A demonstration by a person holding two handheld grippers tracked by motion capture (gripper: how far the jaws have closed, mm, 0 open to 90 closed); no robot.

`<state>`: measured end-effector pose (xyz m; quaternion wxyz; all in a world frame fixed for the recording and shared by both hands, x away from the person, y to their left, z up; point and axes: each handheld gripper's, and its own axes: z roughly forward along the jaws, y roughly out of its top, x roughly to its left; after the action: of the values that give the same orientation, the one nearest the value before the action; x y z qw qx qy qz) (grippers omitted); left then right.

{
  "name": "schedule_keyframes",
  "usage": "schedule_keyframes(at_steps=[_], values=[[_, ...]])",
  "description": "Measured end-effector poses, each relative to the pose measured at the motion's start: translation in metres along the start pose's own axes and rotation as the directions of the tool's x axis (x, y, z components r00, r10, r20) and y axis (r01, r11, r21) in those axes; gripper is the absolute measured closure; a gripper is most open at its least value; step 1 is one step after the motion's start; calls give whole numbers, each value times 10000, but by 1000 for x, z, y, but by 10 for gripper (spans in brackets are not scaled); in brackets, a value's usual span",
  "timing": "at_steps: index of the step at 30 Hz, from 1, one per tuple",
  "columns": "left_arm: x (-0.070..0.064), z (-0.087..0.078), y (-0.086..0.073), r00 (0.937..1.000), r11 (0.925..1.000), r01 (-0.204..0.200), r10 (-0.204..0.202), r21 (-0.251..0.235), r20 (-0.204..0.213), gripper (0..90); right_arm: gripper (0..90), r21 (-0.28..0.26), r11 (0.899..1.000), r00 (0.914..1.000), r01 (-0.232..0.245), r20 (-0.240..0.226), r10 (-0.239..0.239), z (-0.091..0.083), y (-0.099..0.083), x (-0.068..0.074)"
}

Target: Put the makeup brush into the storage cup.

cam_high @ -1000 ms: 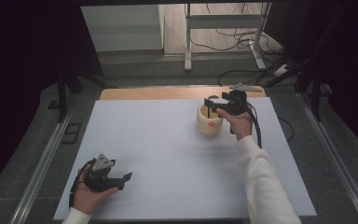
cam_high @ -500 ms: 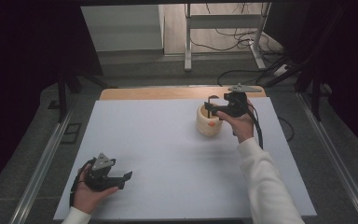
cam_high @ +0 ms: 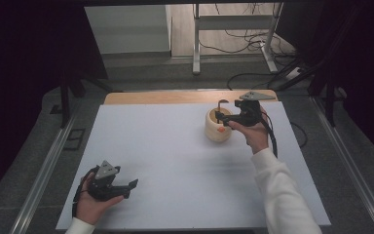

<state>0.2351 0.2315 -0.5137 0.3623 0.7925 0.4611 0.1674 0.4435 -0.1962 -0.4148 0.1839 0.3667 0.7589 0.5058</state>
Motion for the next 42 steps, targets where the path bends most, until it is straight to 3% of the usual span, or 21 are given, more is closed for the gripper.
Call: schedule_keyframes(at_steps=[12, 26, 36, 42], values=[[3, -1, -4, 10000, 10000, 19, -19, -16, -2, 170, 34, 26, 9999, 9977, 170, -663, -167, -23, -18, 5], [1, 0, -2, 9999, 9999, -114, 114, -111, -1, 169, 39, 365, 9923, 9878, 1184, -1062, -1139, -50, -44, 25], [0, 0, -1, 9999, 9998, -160, 160, -150, 30, 169, 49, 518, 9917, 9879, 1176, -1078, -1115, -71, -68, 27], [0, 0, -1, 9998, 9997, -206, 207, -146, 64, 169, 55, 718, 9947, 9935, 741, -912, -675, -85, -90, 24]])
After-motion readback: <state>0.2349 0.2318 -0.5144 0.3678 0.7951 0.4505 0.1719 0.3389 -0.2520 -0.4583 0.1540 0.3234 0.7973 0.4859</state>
